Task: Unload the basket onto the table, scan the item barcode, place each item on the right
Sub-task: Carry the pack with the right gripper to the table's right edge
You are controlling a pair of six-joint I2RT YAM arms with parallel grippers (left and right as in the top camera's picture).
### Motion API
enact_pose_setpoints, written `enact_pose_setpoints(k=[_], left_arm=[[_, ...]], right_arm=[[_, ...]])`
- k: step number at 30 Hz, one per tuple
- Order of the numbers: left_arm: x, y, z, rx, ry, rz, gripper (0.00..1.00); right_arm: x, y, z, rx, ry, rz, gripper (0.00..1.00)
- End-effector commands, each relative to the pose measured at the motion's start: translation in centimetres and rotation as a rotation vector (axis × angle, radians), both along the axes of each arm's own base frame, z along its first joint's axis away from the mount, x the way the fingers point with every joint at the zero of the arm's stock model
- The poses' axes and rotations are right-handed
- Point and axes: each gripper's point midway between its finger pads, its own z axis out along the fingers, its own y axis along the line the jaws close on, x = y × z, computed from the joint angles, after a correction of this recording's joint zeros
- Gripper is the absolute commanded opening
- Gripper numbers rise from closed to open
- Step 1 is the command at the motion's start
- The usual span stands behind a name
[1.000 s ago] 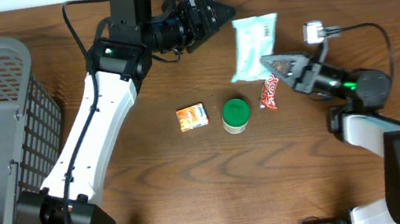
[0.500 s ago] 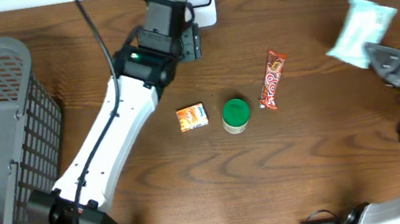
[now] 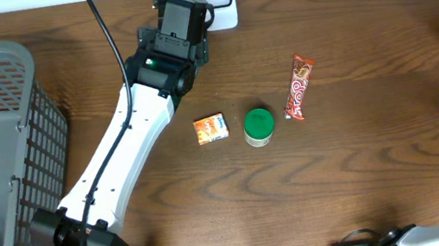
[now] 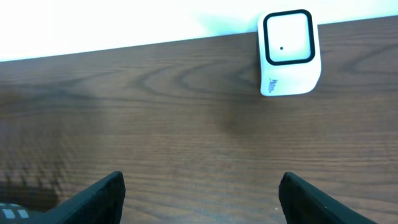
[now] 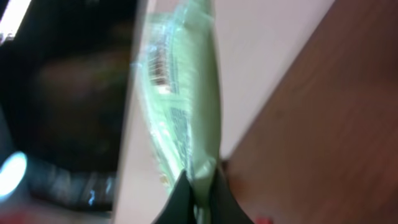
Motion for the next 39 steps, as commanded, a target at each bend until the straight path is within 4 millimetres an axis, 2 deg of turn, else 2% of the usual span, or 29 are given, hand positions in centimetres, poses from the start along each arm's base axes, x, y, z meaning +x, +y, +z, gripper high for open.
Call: enact_pose_setpoints(k=[1, 3, 6, 10, 14, 17, 21, 24, 25, 26, 30, 31, 35, 39], left_arm=[[-0.2, 1.5, -1.0, 0.042, 0.021, 0.027, 0.80], [-0.5, 1.7, -1.8, 0.050, 0.039, 0.029, 0.80], [-0.8, 1.9, -2.9, 0.061, 0.061, 0.029, 0.80], [-1.4, 2.2, -4.5, 0.079, 0.096, 0.028, 0.80], [-2.3, 2.6, -6.4, 0.076, 0.137, 0.053, 0.80], [-2.8, 2.5, -7.4, 0.044, 0.158, 0.074, 0.80], [-3.1, 1.3, -7.9, -0.012, 0.187, 0.028, 0.80], [-3.0, 1.2, -7.8, -0.017, 0.186, 0.023, 0.80], [-3.0, 1.2, -7.8, -0.016, 0.184, 0.023, 0.80], [-2.9, 1.2, -7.6, -0.011, 0.174, 0.020, 0.80], [-2.0, 2.3, -5.4, 0.044, 0.089, 0.044, 0.80], [-1.8, 2.7, -4.5, 0.056, 0.056, 0.061, 0.80], [-1.4, 3.8, -0.3, 0.076, -0.065, 0.059, 0.80], [-1.1, 5.0, 6.0, 0.036, -0.247, 0.062, 0.80]], right_arm=[[-0.6, -5.5, -2.4, -0.125, 0.180, -0.243, 0.02], [-1.9, -7.2, -5.3, -0.141, 0.379, -0.346, 0.01], [-5.6, -10.0, -8.7, -0.238, 0.707, -0.529, 0.01], [-9.6, -12.4, -10.5, -0.309, 0.939, -0.717, 0.01], [-11.9, -13.5, -12.7, -0.303, 1.069, -0.802, 0.01], [-12.1, -13.5, -15.5, -0.289, 1.146, -0.787, 0.01], [-12.2, -12.8, -20.1, -0.270, 1.260, -0.738, 0.01], [-11.4, -12.0, -22.5, -0.248, 1.288, -0.680, 0.04], [-11.2, -12.0, -22.6, -0.247, 1.286, -0.675, 0.08], [-10.7, -11.9, -22.5, -0.246, 1.270, -0.662, 0.20], [-8.8, -12.5, -20.0, -0.276, 1.206, -0.626, 0.90], [-8.3, -12.8, -18.8, -0.280, 1.186, -0.623, 0.99], [-5.7, -12.7, -13.7, -0.264, 1.066, -0.567, 0.99], [-2.5, -10.6, -8.2, -0.254, 0.905, -0.461, 0.99]])
